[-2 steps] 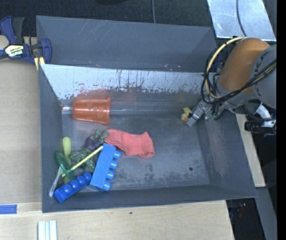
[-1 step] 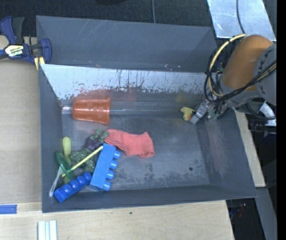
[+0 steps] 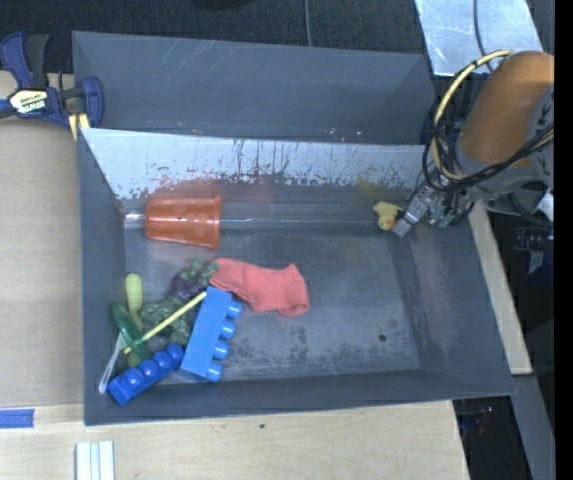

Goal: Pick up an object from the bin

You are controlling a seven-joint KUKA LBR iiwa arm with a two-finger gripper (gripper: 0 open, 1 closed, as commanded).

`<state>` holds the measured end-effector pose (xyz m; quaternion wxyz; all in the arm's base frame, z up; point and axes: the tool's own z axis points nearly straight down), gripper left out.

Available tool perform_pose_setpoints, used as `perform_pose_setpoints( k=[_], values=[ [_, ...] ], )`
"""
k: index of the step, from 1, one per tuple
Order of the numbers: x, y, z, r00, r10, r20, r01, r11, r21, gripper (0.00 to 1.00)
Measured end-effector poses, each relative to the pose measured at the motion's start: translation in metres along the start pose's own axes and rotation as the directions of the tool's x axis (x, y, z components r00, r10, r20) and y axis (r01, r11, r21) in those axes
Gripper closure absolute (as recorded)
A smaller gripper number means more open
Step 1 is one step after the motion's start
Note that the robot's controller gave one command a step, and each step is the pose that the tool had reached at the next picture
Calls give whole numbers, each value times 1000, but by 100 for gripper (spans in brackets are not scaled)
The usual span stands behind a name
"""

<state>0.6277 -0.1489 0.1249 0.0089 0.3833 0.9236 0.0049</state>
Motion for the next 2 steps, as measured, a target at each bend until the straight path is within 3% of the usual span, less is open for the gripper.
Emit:
perform_pose_setpoints(
  k=[2],
  values=[
    [-1,0,-75,1000,-1,-2,1,1000,2,100]
  ],
)
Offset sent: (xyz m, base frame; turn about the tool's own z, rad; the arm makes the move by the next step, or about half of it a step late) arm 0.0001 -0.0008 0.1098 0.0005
